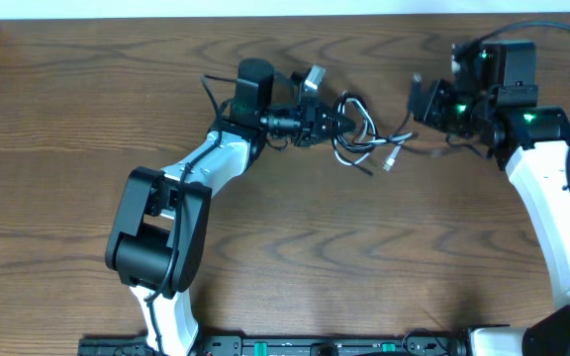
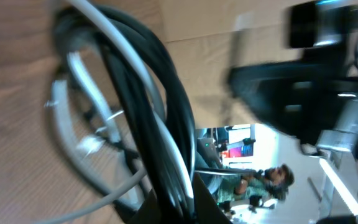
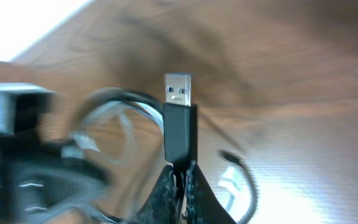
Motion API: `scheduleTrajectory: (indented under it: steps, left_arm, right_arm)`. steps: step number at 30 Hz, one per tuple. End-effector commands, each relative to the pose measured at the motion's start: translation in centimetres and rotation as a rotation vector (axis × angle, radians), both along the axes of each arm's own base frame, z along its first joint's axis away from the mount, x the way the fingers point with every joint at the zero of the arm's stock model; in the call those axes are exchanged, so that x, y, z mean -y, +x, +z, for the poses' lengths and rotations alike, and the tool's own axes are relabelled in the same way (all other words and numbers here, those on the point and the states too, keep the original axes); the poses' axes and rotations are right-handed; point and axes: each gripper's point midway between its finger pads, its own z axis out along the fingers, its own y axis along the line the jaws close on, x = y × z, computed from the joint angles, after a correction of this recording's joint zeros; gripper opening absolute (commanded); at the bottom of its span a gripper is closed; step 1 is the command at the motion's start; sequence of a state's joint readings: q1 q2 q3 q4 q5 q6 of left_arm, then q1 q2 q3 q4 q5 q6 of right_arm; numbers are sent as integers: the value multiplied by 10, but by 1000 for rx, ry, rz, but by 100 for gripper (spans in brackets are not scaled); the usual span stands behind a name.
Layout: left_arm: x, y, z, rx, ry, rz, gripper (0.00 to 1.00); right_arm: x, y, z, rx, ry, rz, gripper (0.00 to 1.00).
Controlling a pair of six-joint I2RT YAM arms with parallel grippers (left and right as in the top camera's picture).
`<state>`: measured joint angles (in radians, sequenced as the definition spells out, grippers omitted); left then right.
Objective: Untangle cables
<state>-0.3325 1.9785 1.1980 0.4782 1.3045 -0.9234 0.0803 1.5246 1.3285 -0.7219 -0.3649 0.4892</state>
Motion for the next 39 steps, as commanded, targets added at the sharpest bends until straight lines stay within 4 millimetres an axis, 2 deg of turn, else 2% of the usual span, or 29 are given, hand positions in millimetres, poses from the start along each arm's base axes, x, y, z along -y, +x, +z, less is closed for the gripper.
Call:
scheduleTrajectory:
  steps: [1, 3, 5, 7, 9, 12, 14, 16, 20, 22, 25, 31, 36, 39]
  left_arm:
    - [-6, 1, 17, 49, -42, -21, 8]
    - [-10, 8, 27, 83, -65, -2, 8]
    - [-15, 19, 39, 98, -86, 42, 8]
    - [-22, 31, 55, 117, -121, 94, 8]
    - [-29, 37, 73, 139, -164, 128, 7]
    - [-35, 39, 94, 143, -221, 150, 7]
    - [-36, 40, 99, 81, -238, 162, 8]
    - [-36, 43, 99, 18, -246, 177, 8]
    - [-38, 51, 102, -180, -277, 224, 7]
    - [-39, 54, 103, -272, -290, 237, 7]
    - [-39, 56, 104, -356, -302, 245, 8]
    - [-40, 58, 104, -419, -314, 255, 7]
    - [-39, 52, 103, -460, -300, 225, 7]
    - [-38, 52, 102, -481, -299, 220, 7]
  right_arm:
    - [27, -4, -1, 7, -161, -44, 8]
    - [28, -9, -8, -7, -200, 6, 36]
    - [28, -14, -13, -18, -232, 55, 56]
    - [26, -16, -15, -14, -245, 102, 64]
    - [16, -15, -11, 17, -215, 165, 66]
    - [-24, -13, 13, 149, -53, 358, 67]
    - [-45, -14, 31, 237, 43, 457, 67]
    - [-56, -15, 41, 282, 84, 503, 66]
    - [-79, -21, 47, 388, 39, 653, 70]
    - [-90, -27, 42, 419, 4, 737, 72]
    - [-100, -32, 30, 410, -27, 796, 71]
    - [-104, -27, 1, 350, -48, 825, 68]
    - [-110, -21, -18, 378, -84, 902, 74]
    - [-118, -18, -31, 398, -114, 954, 72]
